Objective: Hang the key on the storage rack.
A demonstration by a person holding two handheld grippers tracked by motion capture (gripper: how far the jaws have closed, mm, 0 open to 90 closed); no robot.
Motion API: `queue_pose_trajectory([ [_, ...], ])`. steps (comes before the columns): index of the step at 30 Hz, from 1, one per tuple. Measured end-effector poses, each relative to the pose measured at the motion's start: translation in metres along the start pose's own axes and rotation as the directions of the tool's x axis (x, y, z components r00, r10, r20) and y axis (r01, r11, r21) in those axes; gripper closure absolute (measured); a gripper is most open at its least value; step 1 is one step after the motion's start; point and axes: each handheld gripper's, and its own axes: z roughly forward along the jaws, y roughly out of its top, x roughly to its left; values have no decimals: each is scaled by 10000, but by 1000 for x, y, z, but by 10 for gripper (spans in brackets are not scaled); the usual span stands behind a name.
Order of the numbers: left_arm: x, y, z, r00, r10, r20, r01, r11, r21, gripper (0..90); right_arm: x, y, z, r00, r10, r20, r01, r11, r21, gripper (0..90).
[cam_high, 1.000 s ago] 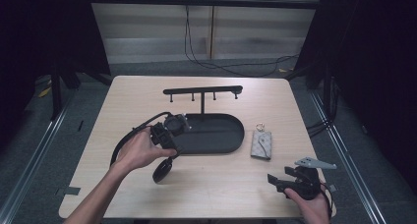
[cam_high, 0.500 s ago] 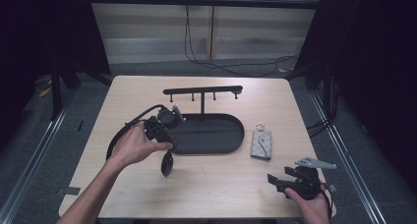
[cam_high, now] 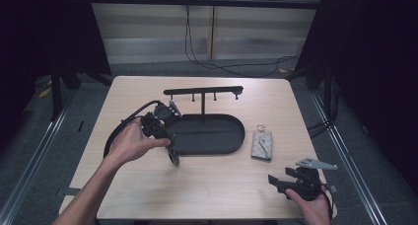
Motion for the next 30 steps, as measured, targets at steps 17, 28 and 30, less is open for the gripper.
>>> queue_pose_trajectory([
  [17,6,6,-19,9997,-190,-152,188,9997,-142,708,0,0,0,10000,-5,-12,5,10000,-2,212],
  [28,15,10,-28,9992,-363,-174,360,9992,-172,708,0,0,0,10000,15,-17,-15,10000,16,212],
  [30,16,12,-30,9990,-410,-193,407,9990,-163,708,0,0,0,10000,3,-21,-3,10000,-2,212],
])
